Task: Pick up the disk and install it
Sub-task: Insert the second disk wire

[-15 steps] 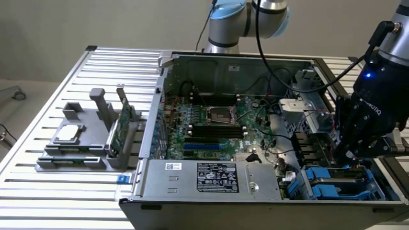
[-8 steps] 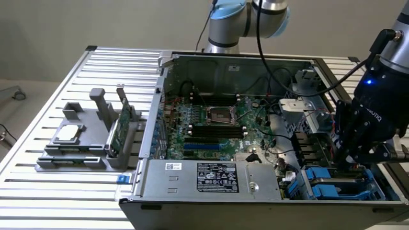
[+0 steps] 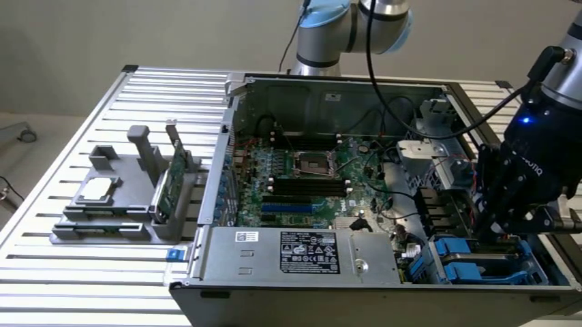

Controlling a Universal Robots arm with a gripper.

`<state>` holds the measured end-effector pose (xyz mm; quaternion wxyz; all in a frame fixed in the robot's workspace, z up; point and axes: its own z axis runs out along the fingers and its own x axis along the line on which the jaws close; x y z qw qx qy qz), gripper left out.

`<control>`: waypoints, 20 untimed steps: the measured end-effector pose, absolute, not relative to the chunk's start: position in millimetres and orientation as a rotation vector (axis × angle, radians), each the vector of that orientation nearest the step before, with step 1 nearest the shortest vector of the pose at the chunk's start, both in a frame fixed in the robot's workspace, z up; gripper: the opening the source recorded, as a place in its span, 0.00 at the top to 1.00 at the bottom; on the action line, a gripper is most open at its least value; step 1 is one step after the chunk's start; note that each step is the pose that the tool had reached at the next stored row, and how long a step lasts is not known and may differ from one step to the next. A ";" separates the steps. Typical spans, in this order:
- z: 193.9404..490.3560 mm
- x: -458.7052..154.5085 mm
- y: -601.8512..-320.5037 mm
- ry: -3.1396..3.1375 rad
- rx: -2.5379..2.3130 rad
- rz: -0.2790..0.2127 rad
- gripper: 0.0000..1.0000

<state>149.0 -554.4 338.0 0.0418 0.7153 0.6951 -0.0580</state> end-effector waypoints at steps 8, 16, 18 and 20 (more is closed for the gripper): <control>338.0 150.0 -555.7 2.128 2.194 -0.178 0.84; 339.1 149.8 -555.9 2.126 2.199 -0.176 0.84; 339.5 149.7 -555.8 2.125 2.200 -0.175 0.84; 339.7 149.7 -555.9 2.127 2.202 -0.172 0.84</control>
